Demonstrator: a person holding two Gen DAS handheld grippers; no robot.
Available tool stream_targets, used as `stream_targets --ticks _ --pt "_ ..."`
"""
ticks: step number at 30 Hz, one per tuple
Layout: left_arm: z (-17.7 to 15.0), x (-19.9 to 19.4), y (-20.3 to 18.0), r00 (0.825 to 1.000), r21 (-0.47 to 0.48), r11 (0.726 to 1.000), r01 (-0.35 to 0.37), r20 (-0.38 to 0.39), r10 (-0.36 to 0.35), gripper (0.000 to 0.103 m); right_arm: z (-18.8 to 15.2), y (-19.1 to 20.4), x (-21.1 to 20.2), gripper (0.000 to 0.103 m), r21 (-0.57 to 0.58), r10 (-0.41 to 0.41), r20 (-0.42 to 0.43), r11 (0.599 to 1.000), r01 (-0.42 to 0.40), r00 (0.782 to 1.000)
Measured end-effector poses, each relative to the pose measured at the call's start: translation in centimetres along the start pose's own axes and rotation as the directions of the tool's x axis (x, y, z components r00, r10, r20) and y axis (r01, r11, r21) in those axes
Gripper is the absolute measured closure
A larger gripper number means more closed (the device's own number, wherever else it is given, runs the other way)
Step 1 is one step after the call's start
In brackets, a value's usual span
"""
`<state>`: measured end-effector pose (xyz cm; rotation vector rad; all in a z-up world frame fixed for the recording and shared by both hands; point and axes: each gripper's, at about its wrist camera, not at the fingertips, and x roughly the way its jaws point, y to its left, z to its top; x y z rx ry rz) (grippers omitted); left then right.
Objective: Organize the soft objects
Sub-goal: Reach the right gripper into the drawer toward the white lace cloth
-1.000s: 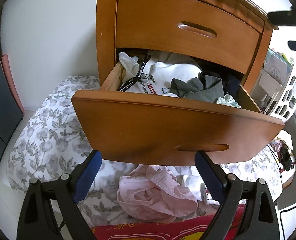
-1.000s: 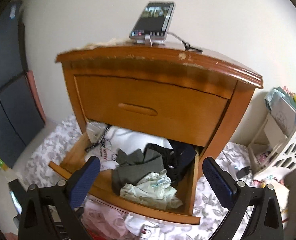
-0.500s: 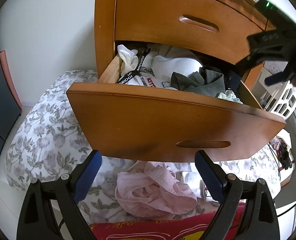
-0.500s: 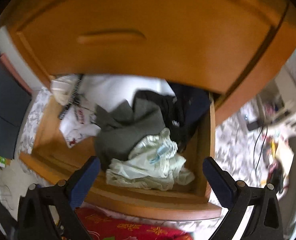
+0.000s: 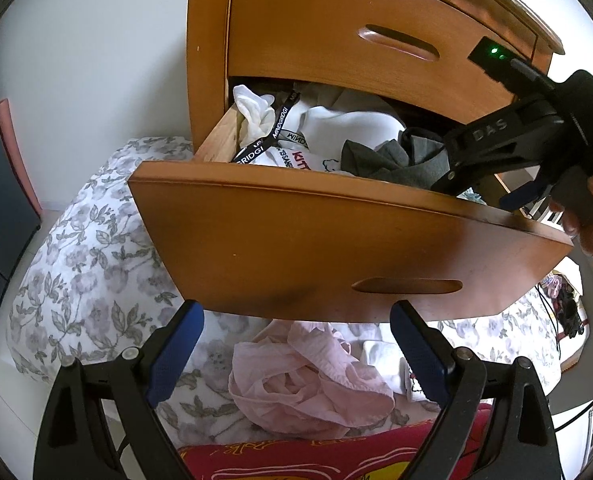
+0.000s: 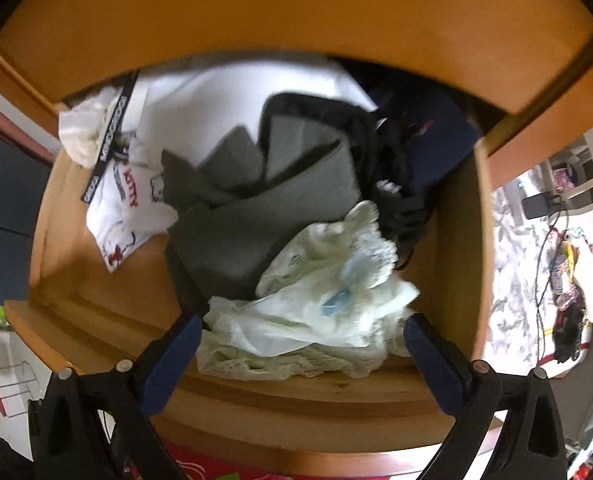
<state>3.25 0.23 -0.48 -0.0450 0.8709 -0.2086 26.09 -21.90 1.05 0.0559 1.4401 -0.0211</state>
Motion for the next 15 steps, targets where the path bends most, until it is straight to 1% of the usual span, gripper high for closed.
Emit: stream_targets --ticks 5,8,11,13,14,15 --pt "0.0 0.0 0.0 1.0 0.002 1.0 0.001 -0.001 -0.001 0.009 0.1 0.8 1.3 0.007 -0.009 0.011 -0.04 1.0 -0.011 0.999" --pt "0.0 0.0 0.0 1.0 -0.001 1.0 0.002 -0.001 -0.002 0.009 0.2 0.9 2.0 0.014 0.001 0.0 -0.061 1.0 0.0 0.998" --pt "0.0 0.0 0.0 1.0 -0.002 1.0 0.003 -0.002 -0.003 0.009 0.3 0.3 2.3 0.023 0.023 -0.016 -0.057 1.0 0.017 0.998" --pt "0.0 0.0 0.0 1.0 -0.002 1.0 0.004 -0.003 -0.004 0.009 0.4 -0.1 2.4 0.034 0.04 -0.015 -0.052 0.999 0.017 0.999" --pt "0.0 0.0 0.0 1.0 -0.002 1.0 0.004 -0.003 -0.004 0.009 0.5 -0.6 2.4 0.036 0.055 -0.006 -0.051 0.998 0.009 0.999" --pt "0.0 0.1 0.0 1.0 -0.003 1.0 0.004 -0.004 -0.004 0.009 0.6 -0.9 2.4 0.042 0.068 0.004 -0.05 0.998 0.0 0.999"
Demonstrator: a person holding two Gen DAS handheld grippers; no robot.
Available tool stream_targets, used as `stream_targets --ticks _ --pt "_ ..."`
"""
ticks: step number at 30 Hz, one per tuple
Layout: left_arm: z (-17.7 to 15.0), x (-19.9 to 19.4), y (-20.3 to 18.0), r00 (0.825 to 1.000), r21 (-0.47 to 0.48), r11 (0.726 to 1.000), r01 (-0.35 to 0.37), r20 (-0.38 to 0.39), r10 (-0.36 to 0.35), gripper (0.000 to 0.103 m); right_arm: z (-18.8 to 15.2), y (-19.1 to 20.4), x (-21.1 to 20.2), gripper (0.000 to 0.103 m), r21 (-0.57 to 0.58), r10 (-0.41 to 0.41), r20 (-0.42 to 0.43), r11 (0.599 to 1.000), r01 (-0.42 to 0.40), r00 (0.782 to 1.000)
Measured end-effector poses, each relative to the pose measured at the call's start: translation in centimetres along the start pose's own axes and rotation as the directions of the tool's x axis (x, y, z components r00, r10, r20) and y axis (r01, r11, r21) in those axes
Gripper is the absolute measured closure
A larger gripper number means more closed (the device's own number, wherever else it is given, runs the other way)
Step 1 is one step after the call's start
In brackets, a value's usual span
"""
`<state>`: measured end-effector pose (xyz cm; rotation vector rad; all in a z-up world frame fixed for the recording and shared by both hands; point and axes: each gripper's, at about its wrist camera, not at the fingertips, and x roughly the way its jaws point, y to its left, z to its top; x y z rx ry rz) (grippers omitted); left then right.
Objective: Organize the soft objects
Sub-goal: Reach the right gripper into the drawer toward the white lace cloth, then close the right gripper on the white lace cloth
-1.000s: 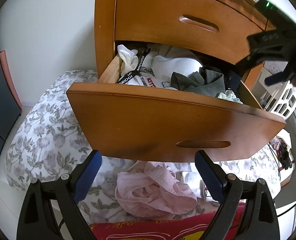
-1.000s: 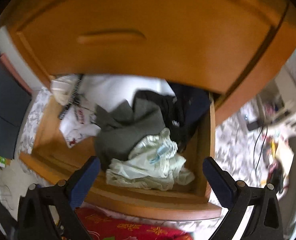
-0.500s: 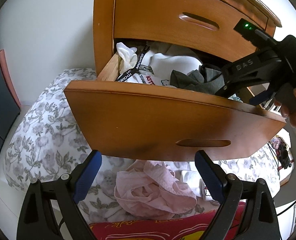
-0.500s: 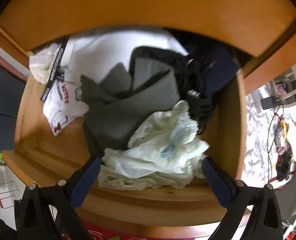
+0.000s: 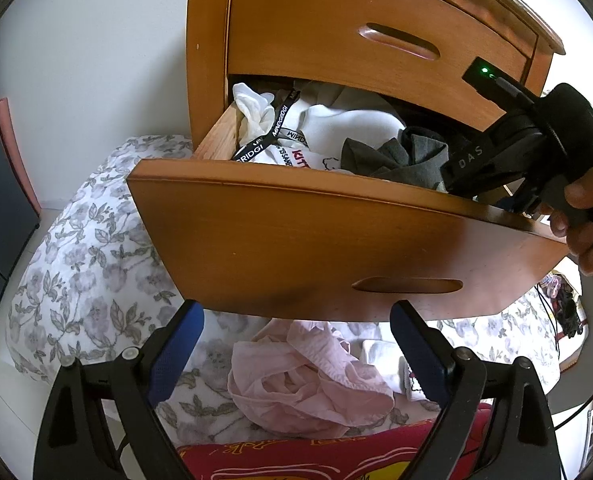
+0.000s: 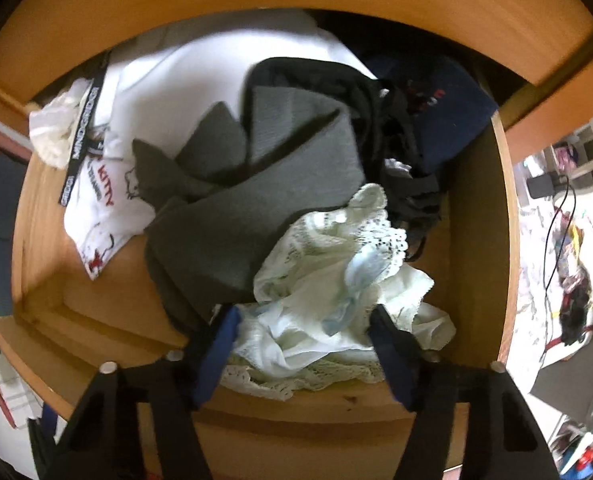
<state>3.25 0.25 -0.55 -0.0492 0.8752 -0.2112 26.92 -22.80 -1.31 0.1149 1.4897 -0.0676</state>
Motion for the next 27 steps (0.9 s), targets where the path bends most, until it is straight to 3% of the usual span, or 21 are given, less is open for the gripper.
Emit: stream_targets --ticks 4,11,13,27 --pt "-0.1 0.1 0.1 1.0 0.0 1.0 0.002 -0.003 -0.002 0.009 0.0 -1.3 0.1 0.059 0.039 0.038 0.004 0.998 -0.038 0.999" --pt "0.0 0.1 0.1 1.0 0.0 1.0 0.002 -0.004 -0.002 0.009 -0.2 -2.9 -0.5 0.079 0.056 0.082 0.046 0.995 -0.085 0.996" --pt "0.0 0.1 0.1 1.0 0.0 1.0 0.002 -0.004 -0.002 0.009 -0.6 -2.5 -0.9 0.09 0.053 0.086 0.063 0.995 -0.089 0.994" --pt "-0.1 0.1 0.1 1.0 0.001 1.0 0.005 -0.007 -0.005 0.009 -0.5 -3.2 -4.6 0.094 0.007 0.11 0.153 0.994 -0.112 0.982"
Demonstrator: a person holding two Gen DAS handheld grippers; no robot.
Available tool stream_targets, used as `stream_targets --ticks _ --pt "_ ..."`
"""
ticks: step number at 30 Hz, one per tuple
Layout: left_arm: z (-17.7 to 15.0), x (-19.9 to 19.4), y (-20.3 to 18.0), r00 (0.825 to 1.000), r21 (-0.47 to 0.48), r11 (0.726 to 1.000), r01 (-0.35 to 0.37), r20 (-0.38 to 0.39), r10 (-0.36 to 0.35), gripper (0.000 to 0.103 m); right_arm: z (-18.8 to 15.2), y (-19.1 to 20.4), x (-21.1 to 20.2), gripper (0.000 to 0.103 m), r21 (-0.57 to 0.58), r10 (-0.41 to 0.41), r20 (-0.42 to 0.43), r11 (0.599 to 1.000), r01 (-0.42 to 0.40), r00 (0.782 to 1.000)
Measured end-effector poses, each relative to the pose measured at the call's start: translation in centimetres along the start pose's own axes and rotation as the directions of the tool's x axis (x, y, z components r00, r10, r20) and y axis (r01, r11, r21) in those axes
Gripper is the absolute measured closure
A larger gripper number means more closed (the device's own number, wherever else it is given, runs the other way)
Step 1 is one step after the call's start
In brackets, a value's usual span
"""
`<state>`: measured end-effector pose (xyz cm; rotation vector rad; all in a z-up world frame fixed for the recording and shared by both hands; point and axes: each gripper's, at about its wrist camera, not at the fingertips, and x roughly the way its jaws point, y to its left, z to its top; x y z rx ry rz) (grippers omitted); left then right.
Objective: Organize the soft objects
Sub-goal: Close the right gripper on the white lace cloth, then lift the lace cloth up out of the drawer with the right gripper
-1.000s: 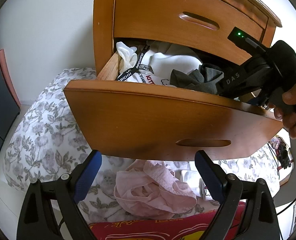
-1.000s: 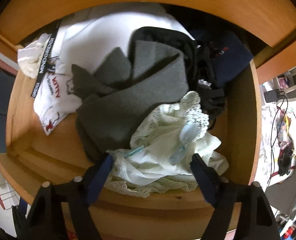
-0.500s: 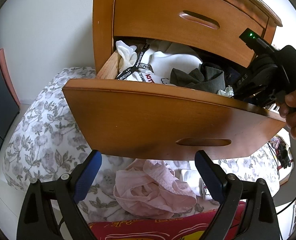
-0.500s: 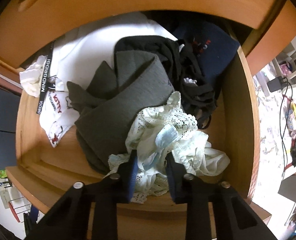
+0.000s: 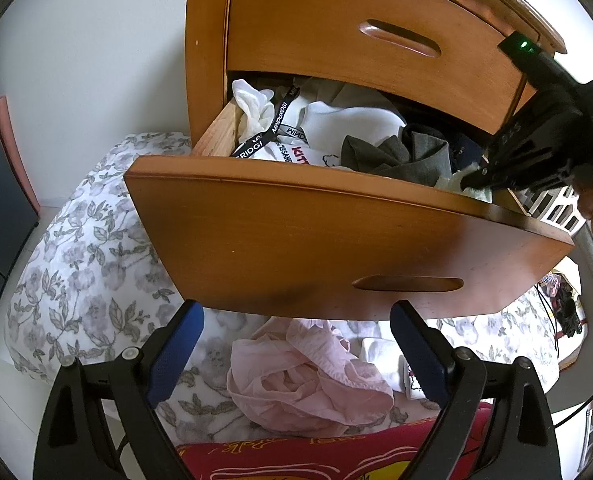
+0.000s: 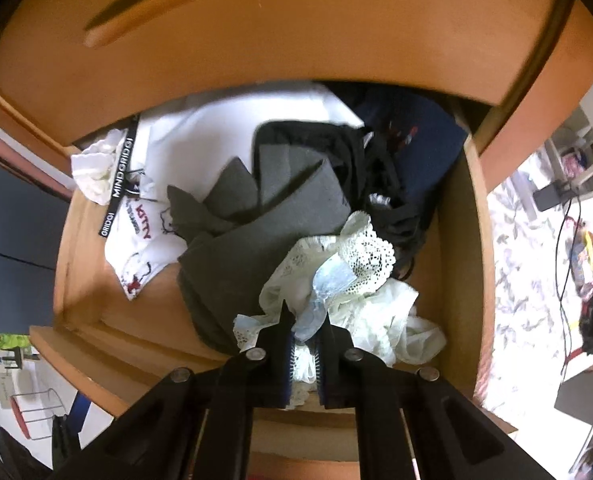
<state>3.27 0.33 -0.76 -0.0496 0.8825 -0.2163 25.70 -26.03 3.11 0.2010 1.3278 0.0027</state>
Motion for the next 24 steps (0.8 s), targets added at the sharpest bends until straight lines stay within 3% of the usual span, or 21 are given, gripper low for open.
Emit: stream_targets --ticks 11,24 --pt "0.0 -0.1 0.0 1.0 0.003 1.0 -0.001 0.0 0.001 0.009 0.3 -0.3 -5.4 0.094 0.024 0.054 0.151 0.998 -0.058 0.987" --pt "-0.1 -0.1 0.0 1.0 0.001 1.0 0.0 -0.001 0.0 0.009 0.7 0.8 -14.3 0.094 -0.001 0.08 0.371 0.996 -0.086 0.925"
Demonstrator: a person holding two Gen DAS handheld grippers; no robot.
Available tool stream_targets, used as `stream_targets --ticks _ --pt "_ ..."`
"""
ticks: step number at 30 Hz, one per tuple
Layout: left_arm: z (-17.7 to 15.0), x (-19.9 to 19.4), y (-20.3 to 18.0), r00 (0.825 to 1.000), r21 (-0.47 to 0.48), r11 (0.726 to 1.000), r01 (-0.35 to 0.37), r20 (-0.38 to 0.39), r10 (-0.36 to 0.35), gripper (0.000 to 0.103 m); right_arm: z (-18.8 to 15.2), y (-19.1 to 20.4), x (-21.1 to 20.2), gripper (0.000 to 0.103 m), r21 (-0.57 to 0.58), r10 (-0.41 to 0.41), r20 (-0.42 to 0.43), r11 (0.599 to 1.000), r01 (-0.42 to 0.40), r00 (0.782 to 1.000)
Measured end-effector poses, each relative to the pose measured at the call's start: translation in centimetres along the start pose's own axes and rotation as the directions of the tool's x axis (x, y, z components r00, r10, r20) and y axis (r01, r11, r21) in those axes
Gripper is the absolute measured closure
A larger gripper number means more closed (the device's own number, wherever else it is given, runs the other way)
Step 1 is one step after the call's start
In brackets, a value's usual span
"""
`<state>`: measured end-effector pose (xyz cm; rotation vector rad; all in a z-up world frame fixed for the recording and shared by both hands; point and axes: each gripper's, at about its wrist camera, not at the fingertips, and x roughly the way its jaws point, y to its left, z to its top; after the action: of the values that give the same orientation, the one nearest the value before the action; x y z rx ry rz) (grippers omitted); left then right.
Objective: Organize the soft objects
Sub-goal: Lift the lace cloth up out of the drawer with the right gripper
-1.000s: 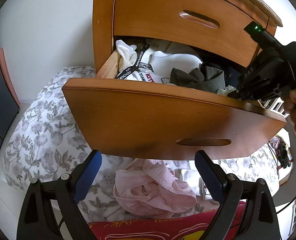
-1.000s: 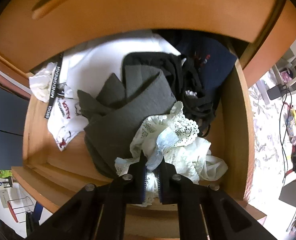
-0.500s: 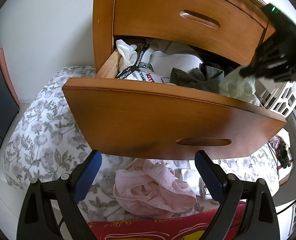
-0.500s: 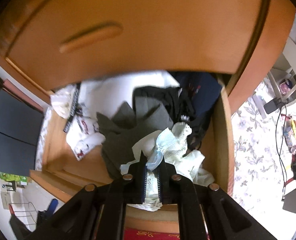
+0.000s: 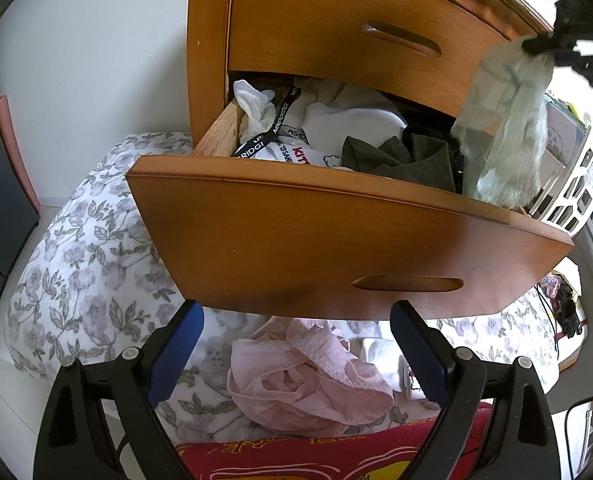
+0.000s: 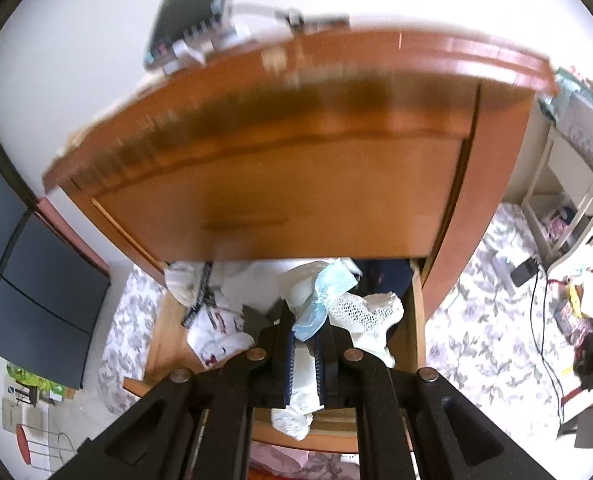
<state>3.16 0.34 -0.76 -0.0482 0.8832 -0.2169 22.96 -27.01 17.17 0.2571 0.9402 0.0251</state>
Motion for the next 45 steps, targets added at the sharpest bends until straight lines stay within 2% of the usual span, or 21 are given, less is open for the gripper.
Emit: stream_targets --ticks 10,17,21,29,37,45 --pt "0.0 -0.1 0.0 1.0 0.002 1.0 -0.006 0.002 0.006 0.009 1.4 1.0 -6.3 0.094 -0.014 0.047 0.142 0.999 -0.046 0.989" --pt "0.0 -0.1 -0.2 1.0 0.002 1.0 -0.023 0.006 0.023 0.009 0.7 2.5 -12.4 0.094 -0.076 0.098 0.247 0.994 -0.082 0.964" --pt "0.1 -0.2 -0.3 0.999 0.007 0.999 -0.034 0.007 0.034 0.009 -0.4 3.5 -15.0 0.094 -0.115 0.13 0.278 0.988 -0.101 0.952" --pt "0.1 -0.2 -0.2 0.999 -0.001 0.999 -0.05 0.011 0.05 0.009 -4.0 5.4 -18.4 0.094 -0.212 0.178 0.287 0.97 -0.119 0.941" --pt "0.1 -0.2 -0.3 0.998 0.003 0.998 -0.064 0.012 0.064 0.009 -7.1 6.0 -20.1 0.094 -0.276 0.201 0.278 0.953 -0.123 0.939" --pt "0.0 -0.3 -0.3 0.997 0.006 0.997 -0.075 0.012 0.074 0.009 -8.8 5.6 -19.2 0.094 -0.303 0.194 0.232 0.946 -0.118 0.953"
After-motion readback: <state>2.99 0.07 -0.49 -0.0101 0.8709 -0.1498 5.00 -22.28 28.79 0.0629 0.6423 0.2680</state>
